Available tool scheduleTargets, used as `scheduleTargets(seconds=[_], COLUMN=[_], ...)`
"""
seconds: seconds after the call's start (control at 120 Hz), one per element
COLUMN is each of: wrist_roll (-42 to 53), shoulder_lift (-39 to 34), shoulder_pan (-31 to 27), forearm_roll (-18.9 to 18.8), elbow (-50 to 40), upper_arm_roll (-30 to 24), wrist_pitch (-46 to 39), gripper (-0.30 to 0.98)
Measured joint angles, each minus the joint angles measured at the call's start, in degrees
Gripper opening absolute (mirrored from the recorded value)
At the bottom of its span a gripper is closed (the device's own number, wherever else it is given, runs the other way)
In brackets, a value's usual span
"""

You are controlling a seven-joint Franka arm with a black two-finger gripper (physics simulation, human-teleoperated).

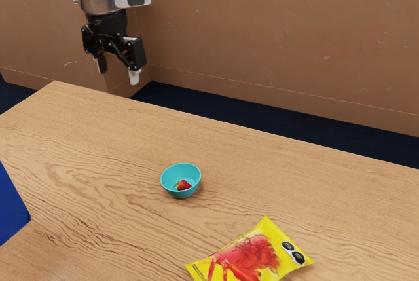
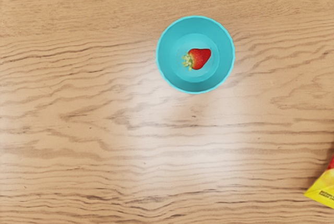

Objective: Take strawberry from the bowl

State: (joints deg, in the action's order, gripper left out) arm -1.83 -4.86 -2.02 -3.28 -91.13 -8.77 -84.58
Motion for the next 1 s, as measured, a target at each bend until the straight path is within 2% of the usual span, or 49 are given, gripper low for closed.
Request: scheduleTargets(seconds=[0.083,0.167,0.208,0.267,0.308,0.358,0.417,0.558,0.708,0.758,0.817,1.0], wrist_roll=[-0.18,-0.45,-1.01,-2.03,-2.70,-3.31,-3.45,-1.21,9.35,13.45,19.07,33.88], shoulder_lift=[-2.36,-2.38,2.00,13.47,20.26,23.36,23.15,22.60,14.75,14.60,17.72,21.60], shoulder_pan=[-2.64,-2.06,-0.71,2.45,7.70,11.88,13.19,11.58,10.10,9.72,9.84,7.32], forearm_roll=[0.00,0.25,0.26,0.18,0.32,0.34,-0.49,-2.79,-5.99,-8.25,-10.06,-9.08], elbow=[-4.51,-11.66,-11.87,-7.21,-4.17,-2.84,-3.52,-6.90,-20.35,-21.45,-18.76,-16.49], upper_arm_roll=[-0.17,-1.42,-1.76,-1.12,2.57,5.36,6.52,6.64,4.28,3.37,2.81,2.41], wrist_pitch=[-3.85,-8.83,-10.67,-13.26,-15.29,-17.17,-18.56,-20.71,-25.33,-26.24,-27.37,-31.73], gripper=[0.69,0.69,0.69,0.69,0.69,0.69,0.68,0.69,0.69,0.69,0.69,0.43])
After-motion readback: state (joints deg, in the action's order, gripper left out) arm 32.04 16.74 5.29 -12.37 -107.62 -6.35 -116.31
